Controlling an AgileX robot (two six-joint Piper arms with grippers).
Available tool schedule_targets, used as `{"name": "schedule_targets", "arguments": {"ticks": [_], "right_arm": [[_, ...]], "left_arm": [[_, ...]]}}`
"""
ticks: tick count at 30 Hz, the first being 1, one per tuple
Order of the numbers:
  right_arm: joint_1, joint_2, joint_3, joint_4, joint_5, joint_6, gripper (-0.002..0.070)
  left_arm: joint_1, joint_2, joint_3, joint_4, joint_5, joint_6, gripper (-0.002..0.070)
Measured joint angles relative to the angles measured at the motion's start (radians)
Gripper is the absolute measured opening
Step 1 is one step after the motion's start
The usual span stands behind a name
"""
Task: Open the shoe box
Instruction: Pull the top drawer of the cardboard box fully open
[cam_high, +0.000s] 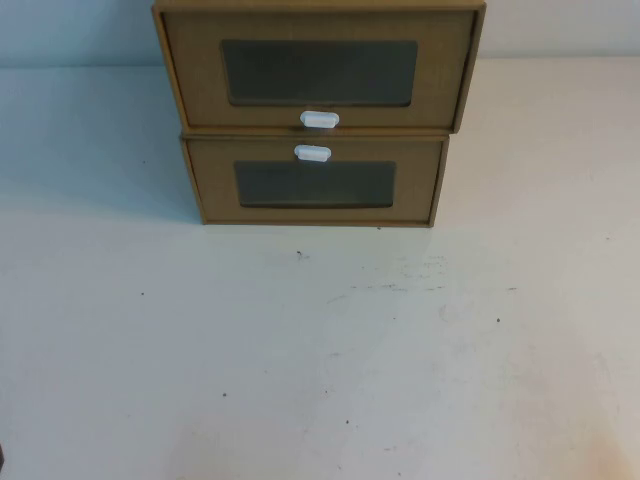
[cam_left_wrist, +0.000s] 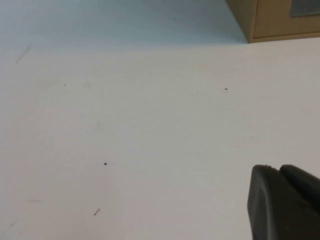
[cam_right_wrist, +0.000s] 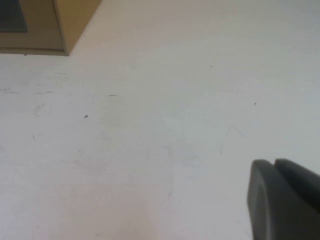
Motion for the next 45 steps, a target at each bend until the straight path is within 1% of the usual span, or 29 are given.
{"name": "schedule_targets", "arguments": {"ticks": [24, 29, 32, 34, 37, 43, 45], "right_arm": [[0.0, 0.0, 0.0, 0.001, 0.0, 0.0, -0.0015], [0.0, 0.0, 0.0, 0.002, 0.0, 0.0, -0.0015], [0.0, 0.0, 0.0, 0.002, 0.0, 0.0, -0.0015], [0.0, 0.0, 0.0, 0.002, 0.0, 0.0, -0.0015], [0.0, 0.0, 0.0, 0.002, 0.0, 0.0, -0.0015], [0.0, 0.0, 0.0, 0.002, 0.0, 0.0, -0.0015], [0.0, 0.0, 0.0, 0.002, 0.0, 0.0, -0.0015]], "left_arm": [[0.0, 0.0, 0.0, 0.0, 0.0, -0.012, -0.0005], [0.0, 0.0, 0.0, 0.013, -0.043, -0.006, -0.0005], [0.0, 0.0, 0.0, -0.052, -0.104, -0.077, -0.0005], [0.0, 0.0, 0.0, -0.134, -0.16, -0.151, -0.0005], [0.0, 0.0, 0.0, -0.237, -0.229, -0.224, -0.0005], [0.0, 0.0, 0.0, -0.276, -0.354, -0.24, -0.0005], [0.0, 0.0, -0.021, -0.283, -0.327, -0.241, -0.0005]]}}
